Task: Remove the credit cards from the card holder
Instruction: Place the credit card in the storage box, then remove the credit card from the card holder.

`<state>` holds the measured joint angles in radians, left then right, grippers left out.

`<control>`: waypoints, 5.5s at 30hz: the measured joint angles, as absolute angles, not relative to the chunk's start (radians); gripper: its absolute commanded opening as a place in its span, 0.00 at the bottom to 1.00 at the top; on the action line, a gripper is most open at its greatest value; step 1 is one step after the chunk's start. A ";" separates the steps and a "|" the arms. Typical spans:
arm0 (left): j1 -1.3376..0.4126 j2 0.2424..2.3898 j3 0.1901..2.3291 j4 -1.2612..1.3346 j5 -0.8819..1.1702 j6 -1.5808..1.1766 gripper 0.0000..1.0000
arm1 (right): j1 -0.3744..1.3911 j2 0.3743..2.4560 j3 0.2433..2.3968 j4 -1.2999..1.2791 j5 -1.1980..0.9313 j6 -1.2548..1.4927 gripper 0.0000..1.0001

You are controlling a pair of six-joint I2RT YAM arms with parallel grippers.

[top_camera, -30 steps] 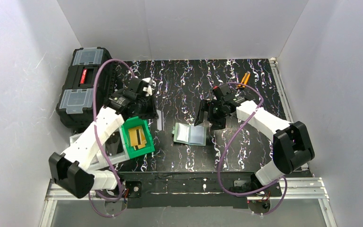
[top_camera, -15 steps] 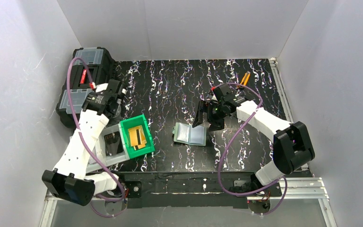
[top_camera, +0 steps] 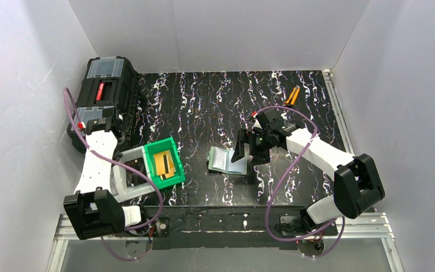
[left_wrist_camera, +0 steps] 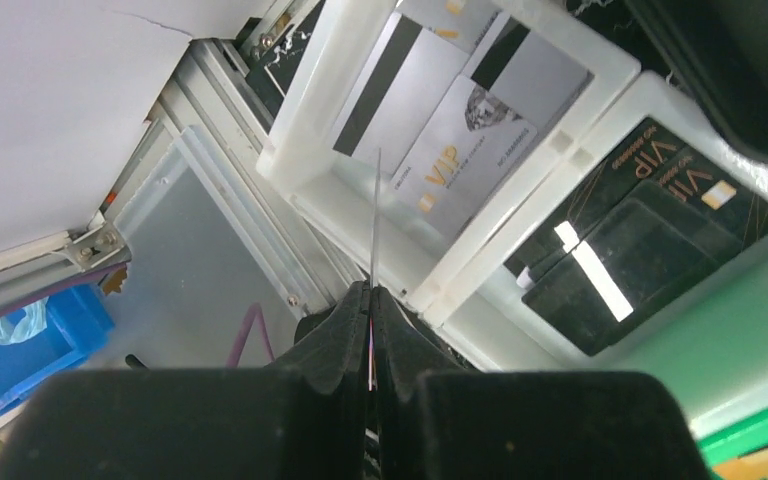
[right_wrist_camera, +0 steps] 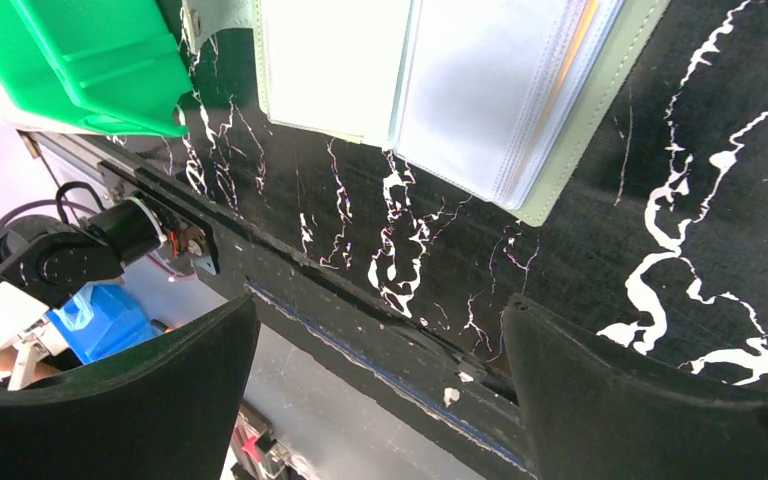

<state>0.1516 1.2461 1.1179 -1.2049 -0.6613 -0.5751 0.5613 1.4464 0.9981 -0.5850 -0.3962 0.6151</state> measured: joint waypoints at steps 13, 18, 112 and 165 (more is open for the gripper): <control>0.215 1.405 1.120 -1.103 -0.751 -0.526 0.22 | 0.577 1.446 0.998 -0.583 -0.395 0.601 0.98; 0.233 1.425 1.144 -1.126 -0.766 -0.506 0.66 | 0.577 1.446 0.998 -0.584 -0.392 0.598 0.98; -0.843 1.915 1.324 -0.468 0.060 -0.687 0.00 | 0.454 1.483 0.888 -0.521 -0.256 0.748 0.57; -0.722 1.769 1.127 -0.450 0.063 -0.659 0.14 | 0.624 1.753 1.099 -0.568 -0.159 0.728 0.33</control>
